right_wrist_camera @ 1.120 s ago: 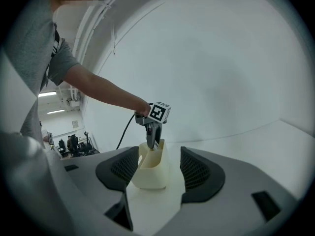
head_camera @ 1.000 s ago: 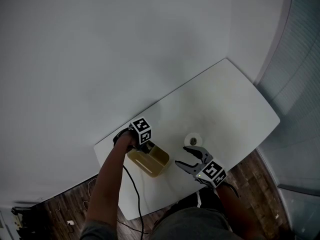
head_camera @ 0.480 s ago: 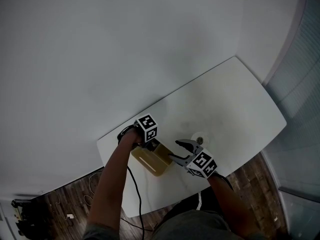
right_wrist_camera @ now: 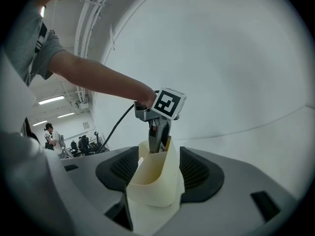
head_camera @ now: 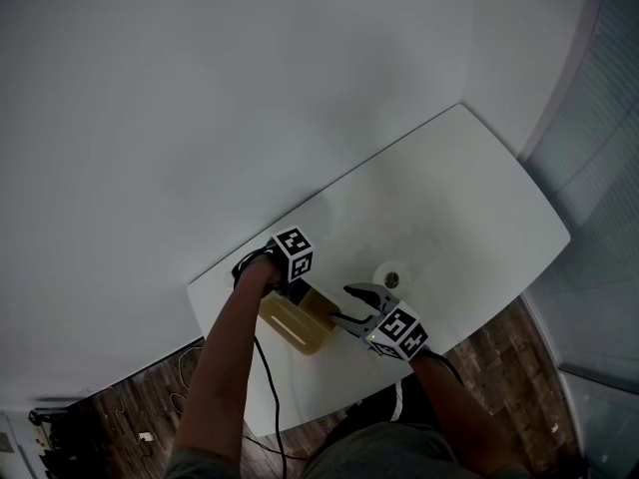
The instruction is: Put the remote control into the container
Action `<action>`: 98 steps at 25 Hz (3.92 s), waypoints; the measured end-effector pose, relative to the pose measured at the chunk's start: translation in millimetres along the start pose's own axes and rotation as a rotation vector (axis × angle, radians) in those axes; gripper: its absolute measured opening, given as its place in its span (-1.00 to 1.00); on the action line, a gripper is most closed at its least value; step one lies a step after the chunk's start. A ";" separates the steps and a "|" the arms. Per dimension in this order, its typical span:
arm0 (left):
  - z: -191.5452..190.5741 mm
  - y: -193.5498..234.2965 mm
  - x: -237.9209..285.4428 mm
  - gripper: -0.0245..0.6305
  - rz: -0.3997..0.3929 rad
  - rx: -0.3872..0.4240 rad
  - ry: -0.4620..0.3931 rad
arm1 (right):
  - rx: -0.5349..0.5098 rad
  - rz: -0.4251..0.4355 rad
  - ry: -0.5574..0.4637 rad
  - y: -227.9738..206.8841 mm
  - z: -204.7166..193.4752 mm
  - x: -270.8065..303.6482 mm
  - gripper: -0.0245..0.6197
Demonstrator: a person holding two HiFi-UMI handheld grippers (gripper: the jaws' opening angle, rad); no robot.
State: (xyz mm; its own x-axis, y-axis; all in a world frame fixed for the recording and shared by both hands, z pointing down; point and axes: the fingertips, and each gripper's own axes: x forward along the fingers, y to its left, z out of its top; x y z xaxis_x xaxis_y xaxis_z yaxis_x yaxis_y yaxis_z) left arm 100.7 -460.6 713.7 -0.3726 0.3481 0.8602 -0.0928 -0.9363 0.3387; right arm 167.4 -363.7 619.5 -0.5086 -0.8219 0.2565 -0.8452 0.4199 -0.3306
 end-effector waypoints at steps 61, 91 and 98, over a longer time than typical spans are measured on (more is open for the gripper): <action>-30.4 -45.4 -19.6 0.32 0.196 0.044 -0.429 | -0.097 0.100 0.081 34.9 5.6 -3.7 -0.12; -122.6 -151.9 -37.0 0.21 0.438 -0.229 -1.303 | -0.393 0.291 0.262 89.0 0.2 -23.5 -0.12; -132.6 -191.3 -51.9 0.17 0.520 -0.213 -1.518 | -0.448 0.323 0.236 106.8 5.8 -47.1 -0.12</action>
State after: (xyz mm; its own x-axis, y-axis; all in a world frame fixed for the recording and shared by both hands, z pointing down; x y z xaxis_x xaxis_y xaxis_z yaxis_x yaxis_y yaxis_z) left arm 15.4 -305.8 553.7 0.7933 -0.3905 0.4671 -0.4227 -0.9054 -0.0389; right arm 102.0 -282.4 566.8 -0.7308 -0.5396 0.4181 -0.6024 0.7979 -0.0232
